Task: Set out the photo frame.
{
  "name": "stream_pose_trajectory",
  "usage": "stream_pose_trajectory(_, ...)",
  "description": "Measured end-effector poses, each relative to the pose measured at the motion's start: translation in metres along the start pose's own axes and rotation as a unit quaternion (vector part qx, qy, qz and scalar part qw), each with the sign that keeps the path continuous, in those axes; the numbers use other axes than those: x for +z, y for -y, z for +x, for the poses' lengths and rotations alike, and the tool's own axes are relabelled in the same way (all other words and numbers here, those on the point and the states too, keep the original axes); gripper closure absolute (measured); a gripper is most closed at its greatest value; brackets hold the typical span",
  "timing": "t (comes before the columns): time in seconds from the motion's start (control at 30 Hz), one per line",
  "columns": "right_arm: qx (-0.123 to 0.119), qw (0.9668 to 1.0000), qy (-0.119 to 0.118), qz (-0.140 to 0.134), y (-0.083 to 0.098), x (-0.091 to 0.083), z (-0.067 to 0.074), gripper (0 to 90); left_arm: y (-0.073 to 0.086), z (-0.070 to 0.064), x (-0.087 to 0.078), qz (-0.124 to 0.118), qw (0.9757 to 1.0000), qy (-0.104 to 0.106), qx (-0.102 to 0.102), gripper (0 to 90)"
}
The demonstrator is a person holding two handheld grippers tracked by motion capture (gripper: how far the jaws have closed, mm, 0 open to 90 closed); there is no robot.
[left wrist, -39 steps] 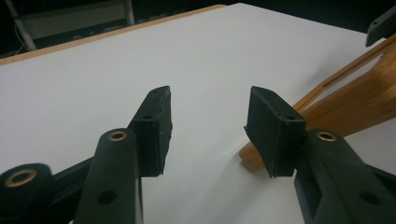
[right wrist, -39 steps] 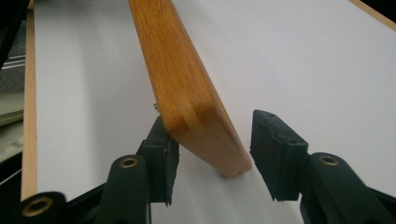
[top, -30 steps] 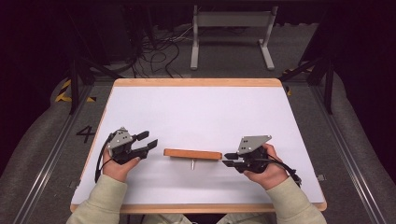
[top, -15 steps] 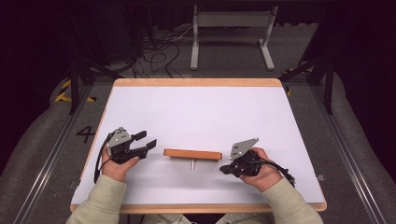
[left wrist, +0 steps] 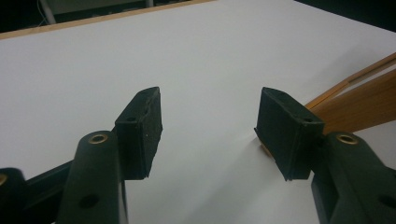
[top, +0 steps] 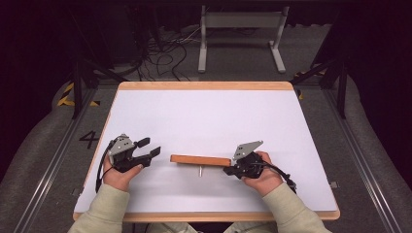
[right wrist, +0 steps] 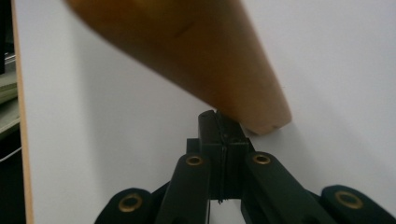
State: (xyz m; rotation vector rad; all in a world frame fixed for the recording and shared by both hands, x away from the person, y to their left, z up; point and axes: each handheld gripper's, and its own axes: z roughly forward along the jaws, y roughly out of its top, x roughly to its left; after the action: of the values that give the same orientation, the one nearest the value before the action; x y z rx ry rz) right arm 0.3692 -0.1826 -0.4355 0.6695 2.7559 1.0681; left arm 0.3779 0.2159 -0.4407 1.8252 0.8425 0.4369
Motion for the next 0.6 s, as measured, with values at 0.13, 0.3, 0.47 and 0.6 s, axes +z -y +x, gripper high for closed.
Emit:
stream_pose_trajectory(0.13,0.012,0.9999,0.007,-0.003,0.0,0.002,-0.005,90.0,0.001,0.001,-0.002,-0.001,1.0,-0.002,-0.001,40.9)
stream_pose_trajectory(0.3,0.047,0.9984,0.021,-0.025,-0.004,0.008,-0.02,90.0,0.002,0.0,-0.005,0.0,1.0,-0.006,-0.003,40.6)
stream_pose_trajectory(0.47,0.075,0.9961,0.029,-0.035,-0.011,0.017,-0.031,90.0,0.003,-0.002,-0.004,0.003,1.0,-0.007,0.002,40.5)
stream_pose_trajectory(0.6,0.091,0.9942,0.042,-0.04,-0.02,0.025,-0.042,90.0,0.005,-0.003,-0.001,0.013,0.9999,-0.008,0.004,40.5)
